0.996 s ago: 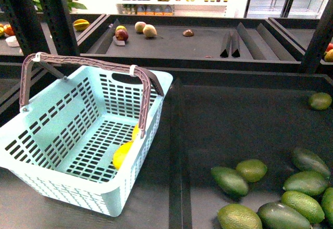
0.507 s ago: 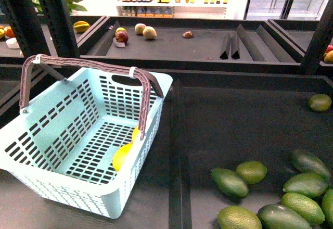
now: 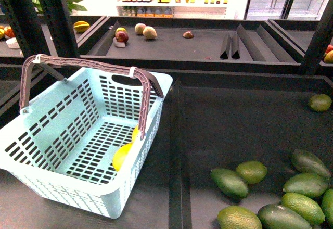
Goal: Pick lemon and mango into basket
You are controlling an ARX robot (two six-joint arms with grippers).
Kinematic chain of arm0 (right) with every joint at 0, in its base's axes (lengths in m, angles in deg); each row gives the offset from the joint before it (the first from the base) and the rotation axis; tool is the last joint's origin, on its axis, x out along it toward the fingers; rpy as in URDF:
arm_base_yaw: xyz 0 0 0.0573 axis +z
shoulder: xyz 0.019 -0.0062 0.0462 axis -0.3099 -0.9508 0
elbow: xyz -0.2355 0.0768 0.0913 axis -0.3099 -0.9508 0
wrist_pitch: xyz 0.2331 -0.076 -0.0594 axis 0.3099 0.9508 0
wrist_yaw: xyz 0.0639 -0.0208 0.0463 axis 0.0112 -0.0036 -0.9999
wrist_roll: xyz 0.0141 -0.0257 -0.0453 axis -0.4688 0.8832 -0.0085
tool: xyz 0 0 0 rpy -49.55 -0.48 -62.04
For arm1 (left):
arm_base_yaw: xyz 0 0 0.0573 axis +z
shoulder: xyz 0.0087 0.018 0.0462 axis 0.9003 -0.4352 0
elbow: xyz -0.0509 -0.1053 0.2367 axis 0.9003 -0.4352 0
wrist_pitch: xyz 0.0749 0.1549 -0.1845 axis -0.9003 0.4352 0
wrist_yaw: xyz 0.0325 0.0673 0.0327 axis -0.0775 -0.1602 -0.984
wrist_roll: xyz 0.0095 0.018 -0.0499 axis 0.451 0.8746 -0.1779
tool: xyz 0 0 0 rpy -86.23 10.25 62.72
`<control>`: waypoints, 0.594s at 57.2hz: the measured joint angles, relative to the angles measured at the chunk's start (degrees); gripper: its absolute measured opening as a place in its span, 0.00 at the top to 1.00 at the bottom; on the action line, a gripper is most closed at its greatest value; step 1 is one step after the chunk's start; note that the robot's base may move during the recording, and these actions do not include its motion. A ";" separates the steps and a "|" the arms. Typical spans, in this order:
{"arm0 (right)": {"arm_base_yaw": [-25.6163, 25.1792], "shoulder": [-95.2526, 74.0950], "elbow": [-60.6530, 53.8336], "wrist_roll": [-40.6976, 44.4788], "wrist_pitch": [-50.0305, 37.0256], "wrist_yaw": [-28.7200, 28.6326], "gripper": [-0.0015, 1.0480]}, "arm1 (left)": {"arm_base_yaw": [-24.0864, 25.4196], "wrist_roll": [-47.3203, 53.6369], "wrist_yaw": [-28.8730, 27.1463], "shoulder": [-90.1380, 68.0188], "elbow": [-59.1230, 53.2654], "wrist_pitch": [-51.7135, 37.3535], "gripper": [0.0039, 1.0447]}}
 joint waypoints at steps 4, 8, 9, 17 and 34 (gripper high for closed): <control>0.00 0.00 0.00 0.00 0.00 0.00 0.08 | 0.00 0.00 -0.02 2.05 0.00 1.97 0.97; 0.00 0.00 0.00 0.00 0.00 0.00 0.08 | 0.00 0.00 0.00 3.74 0.00 3.61 0.97; 0.00 0.00 0.00 0.00 0.00 0.00 0.08 | 0.00 0.00 0.00 4.17 0.00 4.02 0.97; 0.00 0.00 0.00 0.00 0.00 0.00 0.08 | 0.00 0.00 0.00 7.45 0.00 7.28 0.97; 0.00 0.00 0.00 0.00 0.00 0.00 0.08 | 0.00 0.02 0.00 13.16 0.00 13.00 0.97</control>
